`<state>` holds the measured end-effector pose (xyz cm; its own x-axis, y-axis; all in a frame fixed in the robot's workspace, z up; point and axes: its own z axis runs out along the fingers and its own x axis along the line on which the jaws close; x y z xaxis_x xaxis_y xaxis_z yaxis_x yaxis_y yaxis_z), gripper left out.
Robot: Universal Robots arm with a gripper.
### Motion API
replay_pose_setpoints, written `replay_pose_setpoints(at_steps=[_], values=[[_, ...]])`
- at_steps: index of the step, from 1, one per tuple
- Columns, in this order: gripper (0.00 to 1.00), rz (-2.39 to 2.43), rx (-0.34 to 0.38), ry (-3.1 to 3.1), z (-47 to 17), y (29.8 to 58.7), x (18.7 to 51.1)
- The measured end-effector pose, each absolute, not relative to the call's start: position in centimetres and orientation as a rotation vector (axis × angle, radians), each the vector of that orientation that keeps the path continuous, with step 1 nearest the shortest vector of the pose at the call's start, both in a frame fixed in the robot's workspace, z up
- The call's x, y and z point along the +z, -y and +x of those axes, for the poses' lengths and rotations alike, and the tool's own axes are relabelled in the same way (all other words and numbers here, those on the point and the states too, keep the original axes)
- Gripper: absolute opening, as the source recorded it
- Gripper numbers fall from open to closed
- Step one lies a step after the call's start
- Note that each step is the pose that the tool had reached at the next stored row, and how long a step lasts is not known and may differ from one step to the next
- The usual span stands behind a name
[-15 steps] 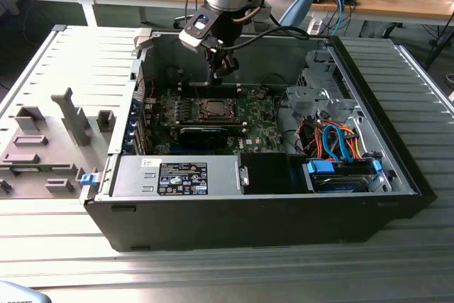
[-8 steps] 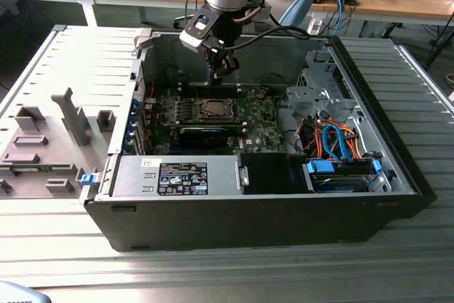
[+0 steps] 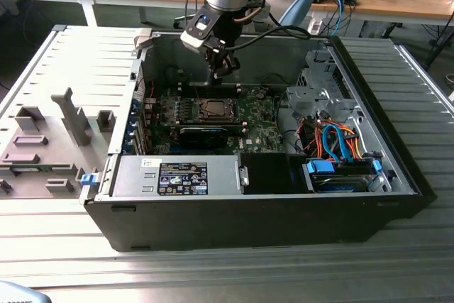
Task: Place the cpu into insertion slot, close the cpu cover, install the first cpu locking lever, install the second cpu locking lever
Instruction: 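Install the first cpu locking lever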
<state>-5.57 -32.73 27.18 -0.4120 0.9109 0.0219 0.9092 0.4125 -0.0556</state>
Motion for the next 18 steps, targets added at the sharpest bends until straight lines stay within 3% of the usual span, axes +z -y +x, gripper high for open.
replay_pose_setpoints(at_steps=[18], values=[[0.11,-1.591,0.056,2.653,-5.57,32.73,27.18]])
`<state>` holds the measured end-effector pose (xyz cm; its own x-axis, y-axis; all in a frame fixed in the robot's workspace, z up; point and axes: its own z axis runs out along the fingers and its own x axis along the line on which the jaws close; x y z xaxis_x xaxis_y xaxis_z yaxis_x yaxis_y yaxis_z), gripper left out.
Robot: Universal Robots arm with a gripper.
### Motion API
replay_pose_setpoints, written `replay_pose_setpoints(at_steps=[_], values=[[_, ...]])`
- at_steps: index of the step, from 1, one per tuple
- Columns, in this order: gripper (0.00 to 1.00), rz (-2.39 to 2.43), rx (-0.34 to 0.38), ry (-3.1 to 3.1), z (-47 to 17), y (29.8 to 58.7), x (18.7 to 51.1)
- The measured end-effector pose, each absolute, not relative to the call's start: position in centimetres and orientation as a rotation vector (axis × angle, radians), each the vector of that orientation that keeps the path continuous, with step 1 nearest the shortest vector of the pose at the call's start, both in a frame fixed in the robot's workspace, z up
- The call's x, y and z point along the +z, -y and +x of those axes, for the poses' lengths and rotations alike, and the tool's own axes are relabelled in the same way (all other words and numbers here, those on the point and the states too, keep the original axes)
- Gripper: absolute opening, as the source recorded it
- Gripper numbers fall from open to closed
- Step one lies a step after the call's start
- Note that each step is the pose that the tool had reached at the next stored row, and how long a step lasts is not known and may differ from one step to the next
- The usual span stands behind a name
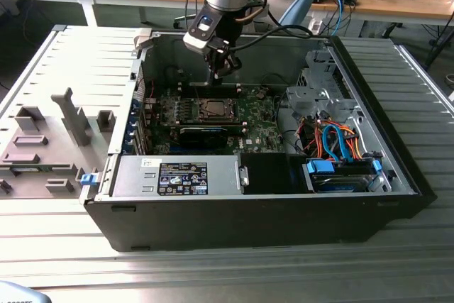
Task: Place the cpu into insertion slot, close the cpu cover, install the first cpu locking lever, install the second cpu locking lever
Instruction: 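Install the first cpu locking lever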
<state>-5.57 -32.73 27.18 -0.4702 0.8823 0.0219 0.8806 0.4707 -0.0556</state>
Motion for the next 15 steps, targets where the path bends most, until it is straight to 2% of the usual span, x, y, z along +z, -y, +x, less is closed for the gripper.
replay_pose_setpoints(at_steps=[15], values=[[0.11,-1.539,0.058,2.684,-5.57,32.72,27.18]])
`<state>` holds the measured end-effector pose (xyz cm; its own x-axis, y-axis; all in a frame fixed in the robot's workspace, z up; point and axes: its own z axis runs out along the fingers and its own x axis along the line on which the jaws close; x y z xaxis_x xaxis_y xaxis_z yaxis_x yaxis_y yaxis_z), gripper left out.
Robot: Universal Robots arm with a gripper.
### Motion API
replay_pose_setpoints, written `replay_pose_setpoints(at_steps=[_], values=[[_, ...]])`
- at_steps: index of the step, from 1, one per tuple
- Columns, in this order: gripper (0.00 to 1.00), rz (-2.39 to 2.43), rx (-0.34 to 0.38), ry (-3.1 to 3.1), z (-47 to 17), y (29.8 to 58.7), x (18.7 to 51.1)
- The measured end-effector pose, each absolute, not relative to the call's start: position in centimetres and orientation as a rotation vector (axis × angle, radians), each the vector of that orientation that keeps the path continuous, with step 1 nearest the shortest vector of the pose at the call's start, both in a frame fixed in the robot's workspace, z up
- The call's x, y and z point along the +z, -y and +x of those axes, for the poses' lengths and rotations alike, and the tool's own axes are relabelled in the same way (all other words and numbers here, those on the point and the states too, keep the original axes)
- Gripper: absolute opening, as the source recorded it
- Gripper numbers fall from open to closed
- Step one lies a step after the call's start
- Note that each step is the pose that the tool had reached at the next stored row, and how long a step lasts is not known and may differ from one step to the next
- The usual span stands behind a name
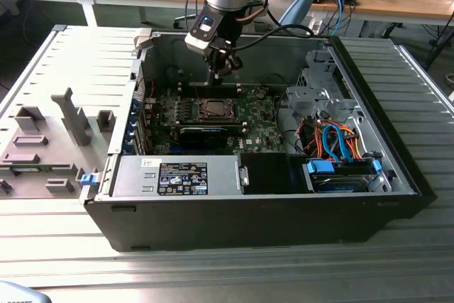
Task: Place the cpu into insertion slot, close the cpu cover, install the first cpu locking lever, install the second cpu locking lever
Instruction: 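Install the first cpu locking lever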
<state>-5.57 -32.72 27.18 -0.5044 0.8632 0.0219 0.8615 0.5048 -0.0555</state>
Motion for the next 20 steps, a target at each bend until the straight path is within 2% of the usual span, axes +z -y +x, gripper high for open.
replay_pose_setpoints(at_steps=[20], values=[[0.11,-1.477,0.059,2.720,-5.57,32.72,27.18]])
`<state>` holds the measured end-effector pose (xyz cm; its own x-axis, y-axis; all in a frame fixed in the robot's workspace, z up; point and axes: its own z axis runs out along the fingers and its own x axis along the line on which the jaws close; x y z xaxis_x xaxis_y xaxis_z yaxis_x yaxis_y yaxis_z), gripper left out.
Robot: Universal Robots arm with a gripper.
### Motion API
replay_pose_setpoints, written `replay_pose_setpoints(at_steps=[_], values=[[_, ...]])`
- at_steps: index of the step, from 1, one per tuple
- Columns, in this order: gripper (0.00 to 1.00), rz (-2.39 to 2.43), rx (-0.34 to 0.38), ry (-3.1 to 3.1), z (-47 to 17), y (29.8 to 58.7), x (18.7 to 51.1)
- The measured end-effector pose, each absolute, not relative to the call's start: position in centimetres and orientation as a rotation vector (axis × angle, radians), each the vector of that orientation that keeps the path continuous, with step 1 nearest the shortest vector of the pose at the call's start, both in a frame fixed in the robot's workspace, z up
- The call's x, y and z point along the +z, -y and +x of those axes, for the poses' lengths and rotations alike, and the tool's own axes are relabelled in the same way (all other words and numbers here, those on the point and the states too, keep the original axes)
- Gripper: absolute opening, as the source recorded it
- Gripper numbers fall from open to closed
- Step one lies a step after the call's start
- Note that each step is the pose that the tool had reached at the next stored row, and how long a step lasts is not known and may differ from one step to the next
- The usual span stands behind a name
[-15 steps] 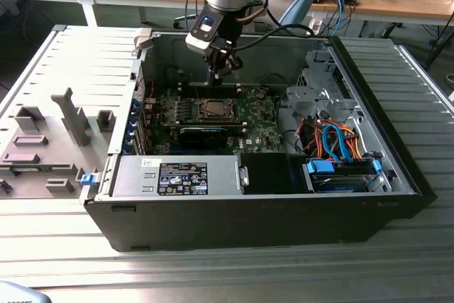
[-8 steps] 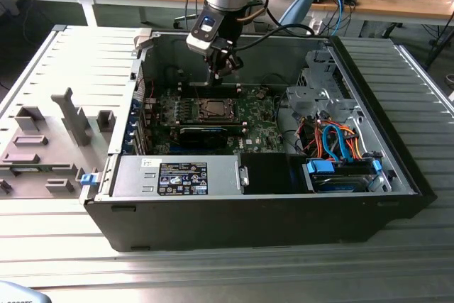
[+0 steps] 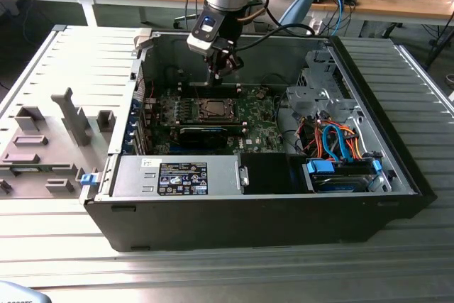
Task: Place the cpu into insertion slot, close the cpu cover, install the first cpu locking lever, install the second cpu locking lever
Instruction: 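Install the first cpu locking lever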
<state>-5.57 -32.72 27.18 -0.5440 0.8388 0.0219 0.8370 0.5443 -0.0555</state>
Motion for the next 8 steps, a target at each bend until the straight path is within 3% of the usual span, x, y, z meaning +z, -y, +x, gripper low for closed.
replay_pose_setpoints(at_steps=[8], values=[[0.11,-1.448,0.060,2.736,-5.57,32.73,27.18]])
